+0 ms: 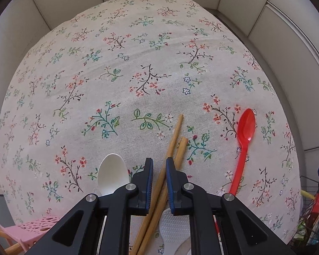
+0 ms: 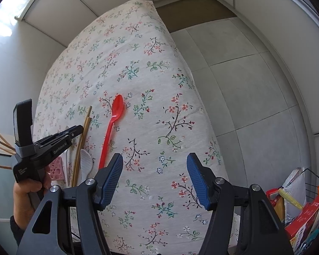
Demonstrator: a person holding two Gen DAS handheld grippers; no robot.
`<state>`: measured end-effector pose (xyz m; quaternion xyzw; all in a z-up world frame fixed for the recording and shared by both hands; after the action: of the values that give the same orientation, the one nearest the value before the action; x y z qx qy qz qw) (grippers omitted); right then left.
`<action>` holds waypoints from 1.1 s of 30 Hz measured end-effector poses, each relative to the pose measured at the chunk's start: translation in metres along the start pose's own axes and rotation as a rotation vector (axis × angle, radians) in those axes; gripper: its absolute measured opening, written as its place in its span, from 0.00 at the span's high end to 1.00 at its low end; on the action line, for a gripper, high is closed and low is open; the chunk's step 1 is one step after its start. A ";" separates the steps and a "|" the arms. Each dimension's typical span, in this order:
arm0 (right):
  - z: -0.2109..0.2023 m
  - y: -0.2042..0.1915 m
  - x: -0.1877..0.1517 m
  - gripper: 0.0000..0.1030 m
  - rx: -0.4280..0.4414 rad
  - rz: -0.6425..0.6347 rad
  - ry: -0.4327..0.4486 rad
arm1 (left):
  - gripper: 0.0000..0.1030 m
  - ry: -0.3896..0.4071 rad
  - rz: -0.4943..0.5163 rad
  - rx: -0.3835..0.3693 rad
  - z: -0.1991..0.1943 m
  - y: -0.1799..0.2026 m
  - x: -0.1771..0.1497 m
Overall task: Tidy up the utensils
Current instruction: 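Lower left tool onto the remaining wooden chopsticks and close on them, then lift chopstick with left tool while right tool grasps a chopstick beside the rice paddles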
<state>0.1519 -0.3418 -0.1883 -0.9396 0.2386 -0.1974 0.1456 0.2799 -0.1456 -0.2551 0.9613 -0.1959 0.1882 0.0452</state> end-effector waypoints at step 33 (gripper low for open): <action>0.000 -0.043 -0.008 0.37 0.053 0.018 0.015 | 0.94 0.419 0.120 0.051 -0.169 0.024 -0.022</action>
<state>0.1624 -0.3020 -0.1750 -0.9317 0.2429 -0.2096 0.1705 0.1933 -0.1331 -0.1071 0.8886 -0.2341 0.3913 0.0494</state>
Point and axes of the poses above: each gripper's, at about its wrist camera, not at the fingertips, and z roughly the way its jaws point, y to its right, x to its top, the point moved 8 cm from there along z, roughly the way its jaws point, and after that the axes turned 8 degrees about y, right-handed, at the moved point
